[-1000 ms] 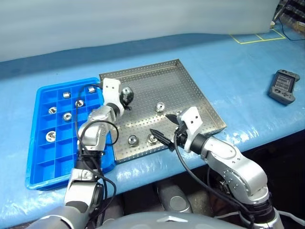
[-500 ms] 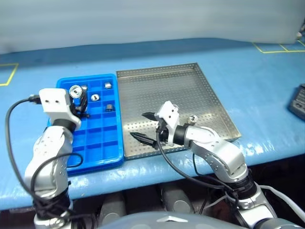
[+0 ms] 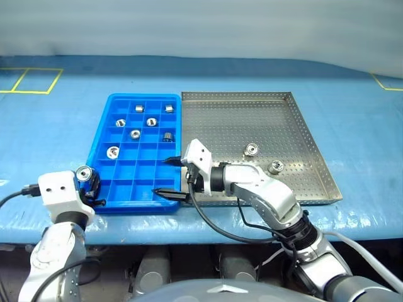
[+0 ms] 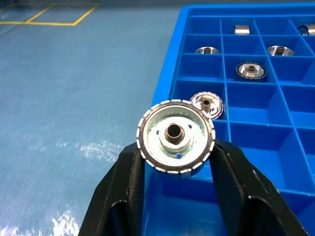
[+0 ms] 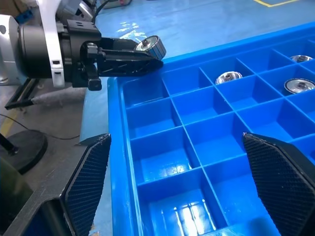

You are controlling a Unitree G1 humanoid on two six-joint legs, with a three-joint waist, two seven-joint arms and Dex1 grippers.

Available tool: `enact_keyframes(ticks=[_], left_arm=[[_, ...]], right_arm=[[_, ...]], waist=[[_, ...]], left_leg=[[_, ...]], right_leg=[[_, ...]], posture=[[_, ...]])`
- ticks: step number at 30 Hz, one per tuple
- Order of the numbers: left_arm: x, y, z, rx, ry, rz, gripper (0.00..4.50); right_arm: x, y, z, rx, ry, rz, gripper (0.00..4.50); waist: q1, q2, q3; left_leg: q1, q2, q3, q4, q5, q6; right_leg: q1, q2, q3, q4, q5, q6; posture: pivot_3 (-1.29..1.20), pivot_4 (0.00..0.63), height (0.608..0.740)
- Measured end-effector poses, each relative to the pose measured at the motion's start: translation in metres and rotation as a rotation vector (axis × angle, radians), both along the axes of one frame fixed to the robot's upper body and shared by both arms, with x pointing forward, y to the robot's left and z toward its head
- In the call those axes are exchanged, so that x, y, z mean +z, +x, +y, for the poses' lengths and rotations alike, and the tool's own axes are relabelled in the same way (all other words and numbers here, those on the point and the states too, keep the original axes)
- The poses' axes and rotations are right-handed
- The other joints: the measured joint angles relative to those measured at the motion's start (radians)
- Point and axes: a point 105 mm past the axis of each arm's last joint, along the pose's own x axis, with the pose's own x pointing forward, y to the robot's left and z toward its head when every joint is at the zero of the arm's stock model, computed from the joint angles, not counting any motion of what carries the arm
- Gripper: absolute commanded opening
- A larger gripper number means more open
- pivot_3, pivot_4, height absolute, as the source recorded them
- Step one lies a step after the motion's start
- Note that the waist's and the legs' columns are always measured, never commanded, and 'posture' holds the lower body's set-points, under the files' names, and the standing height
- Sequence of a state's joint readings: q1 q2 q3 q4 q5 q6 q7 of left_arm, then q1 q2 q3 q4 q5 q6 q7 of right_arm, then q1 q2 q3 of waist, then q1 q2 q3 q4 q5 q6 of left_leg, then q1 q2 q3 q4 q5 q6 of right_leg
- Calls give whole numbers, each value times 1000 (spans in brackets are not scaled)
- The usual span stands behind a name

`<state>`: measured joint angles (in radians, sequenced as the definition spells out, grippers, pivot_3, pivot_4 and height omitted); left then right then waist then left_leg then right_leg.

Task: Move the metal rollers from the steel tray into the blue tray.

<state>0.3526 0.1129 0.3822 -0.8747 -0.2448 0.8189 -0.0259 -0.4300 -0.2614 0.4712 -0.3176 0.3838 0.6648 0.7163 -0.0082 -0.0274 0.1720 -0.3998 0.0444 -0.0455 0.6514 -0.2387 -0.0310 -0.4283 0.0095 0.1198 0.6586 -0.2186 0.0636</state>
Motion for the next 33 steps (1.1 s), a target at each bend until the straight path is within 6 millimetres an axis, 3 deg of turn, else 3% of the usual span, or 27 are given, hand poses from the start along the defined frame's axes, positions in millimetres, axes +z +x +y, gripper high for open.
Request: enact_keyframes(ticks=[7, 15, 19, 26, 29, 33], left_arm=[[-10, -6, -4, 9, -45, 32, 1686], [-18, -4, -15, -34, -83, 72, 4383], [-13, 4, -18, -59, -90, 50, 4452], [25, 34, -29, -167, -34, -168, 4452], [35, 54, -53, -303, -37, -238, 4452], [35, 64, -83, -455, -17, -273, 4452]], right_arm=[[-1, -1, 0, 8, -5, -1, 4500], [-6, -3, -4, -8, -11, 12, 4500], [-7, -2, -12, -58, -13, 18, 4500], [5, 14, -39, -286, 36, -4, 4500], [6, 37, -68, -554, 33, -21, 4500], [-2, 57, -101, -831, -7, -45, 4500]], waist=[[-3, 0, 0], [-12, 1, 0], [-19, 1, 0], [-30, 0, 0], [-43, 0, -1], [-91, 0, -1]], left_leg=[[0, 0, 0, -1, 0, 0], [1, 0, 1, -1, 0, 0], [1, 1, 1, -2, 0, 0], [0, 0, 2, -1, 0, 0], [-1, 0, 2, 0, 0, 0], [0, 0, 4, -2, 0, 0]], right_leg=[[-1, 0, 0, 0, 0, -1], [-1, 0, 0, 0, -1, -1], [-1, 1, 0, 1, -1, -2], [-1, 0, 1, -1, -1, -1], [-1, 0, 1, -1, 0, 0], [-2, 0, 3, -1, 0, 0]], posture=[[150, 150, 740], [109, 150, 740], [68, 150, 740], [-72, 150, 740], [-119, 150, 740], [-168, 150, 740]])
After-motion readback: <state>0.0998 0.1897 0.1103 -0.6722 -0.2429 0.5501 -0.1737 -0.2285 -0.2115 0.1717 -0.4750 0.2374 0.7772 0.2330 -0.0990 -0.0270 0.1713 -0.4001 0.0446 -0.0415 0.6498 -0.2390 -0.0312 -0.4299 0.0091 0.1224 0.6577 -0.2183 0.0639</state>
